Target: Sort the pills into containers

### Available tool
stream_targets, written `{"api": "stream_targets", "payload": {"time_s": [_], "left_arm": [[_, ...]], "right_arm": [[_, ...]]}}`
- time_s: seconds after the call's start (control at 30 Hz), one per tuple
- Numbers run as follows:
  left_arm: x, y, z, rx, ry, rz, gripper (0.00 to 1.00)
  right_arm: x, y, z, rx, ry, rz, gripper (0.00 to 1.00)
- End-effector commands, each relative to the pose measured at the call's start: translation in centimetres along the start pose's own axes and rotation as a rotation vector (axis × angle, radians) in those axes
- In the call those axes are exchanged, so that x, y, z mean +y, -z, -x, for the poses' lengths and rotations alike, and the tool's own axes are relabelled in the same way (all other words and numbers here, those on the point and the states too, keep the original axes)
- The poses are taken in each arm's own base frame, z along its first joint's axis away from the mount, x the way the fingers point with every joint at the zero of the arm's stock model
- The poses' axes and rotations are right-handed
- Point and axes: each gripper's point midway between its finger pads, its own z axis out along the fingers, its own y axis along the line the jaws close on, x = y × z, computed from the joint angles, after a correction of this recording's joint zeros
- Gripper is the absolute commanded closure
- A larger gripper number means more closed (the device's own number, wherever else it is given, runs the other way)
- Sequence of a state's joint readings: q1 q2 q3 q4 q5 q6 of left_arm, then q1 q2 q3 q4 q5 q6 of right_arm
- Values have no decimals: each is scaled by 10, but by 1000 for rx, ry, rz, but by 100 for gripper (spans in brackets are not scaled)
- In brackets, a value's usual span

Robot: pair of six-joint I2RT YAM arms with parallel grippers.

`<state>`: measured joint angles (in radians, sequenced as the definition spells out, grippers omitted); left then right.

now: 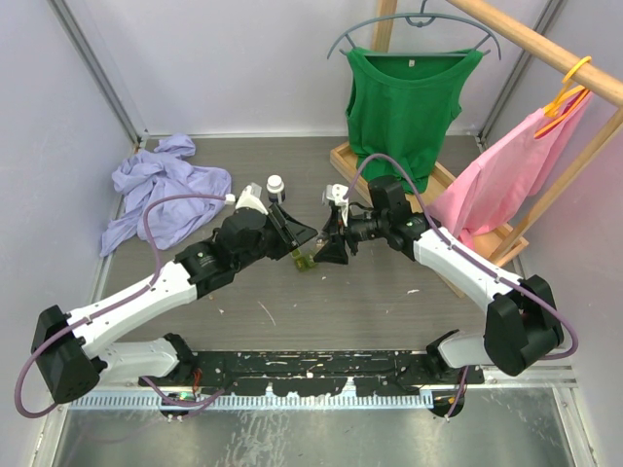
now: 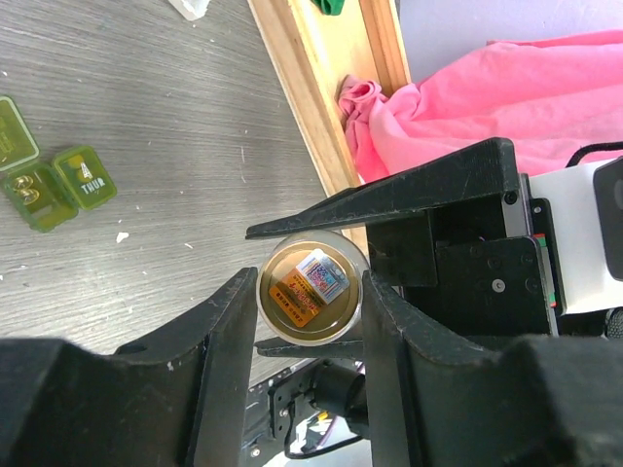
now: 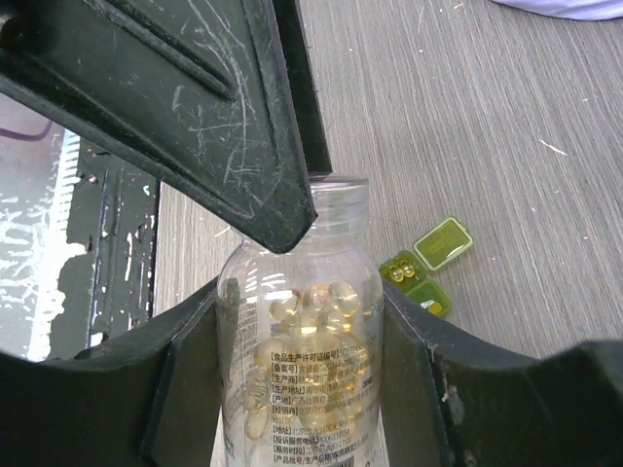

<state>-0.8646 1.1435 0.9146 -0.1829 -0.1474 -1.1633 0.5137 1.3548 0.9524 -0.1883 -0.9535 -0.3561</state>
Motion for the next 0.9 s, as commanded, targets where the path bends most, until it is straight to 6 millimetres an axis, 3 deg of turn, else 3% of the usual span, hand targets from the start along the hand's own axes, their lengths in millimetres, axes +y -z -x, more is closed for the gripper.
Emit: {"api": "stream_targets", "payload": {"time_s": [0.0, 0.13, 0.3, 0.57, 0.7, 0.8, 0.87], "left_arm": [[-33, 7, 7, -11, -9, -116, 69], [-36, 8, 1, 0, -80, -193, 74], [-52, 23, -5, 8, -287, -500, 78], [-45, 42, -34, 180, -622, -811, 82], [-43, 42, -34, 159, -708, -844, 82], [-43, 39, -21, 88, -704, -811, 76], [-44, 38, -8, 23, -674, -763, 62]], "right_arm": [[-1, 3, 29, -67, 52, 9, 99], [2, 2, 32, -97, 4, 38, 99], [11, 2, 34, -141, -75, 111, 99], [25, 0, 37, -187, -171, 228, 99], [27, 0, 37, -188, -172, 241, 99], [28, 1, 38, -190, -163, 245, 99], [28, 2, 38, -191, -150, 244, 99]]}}
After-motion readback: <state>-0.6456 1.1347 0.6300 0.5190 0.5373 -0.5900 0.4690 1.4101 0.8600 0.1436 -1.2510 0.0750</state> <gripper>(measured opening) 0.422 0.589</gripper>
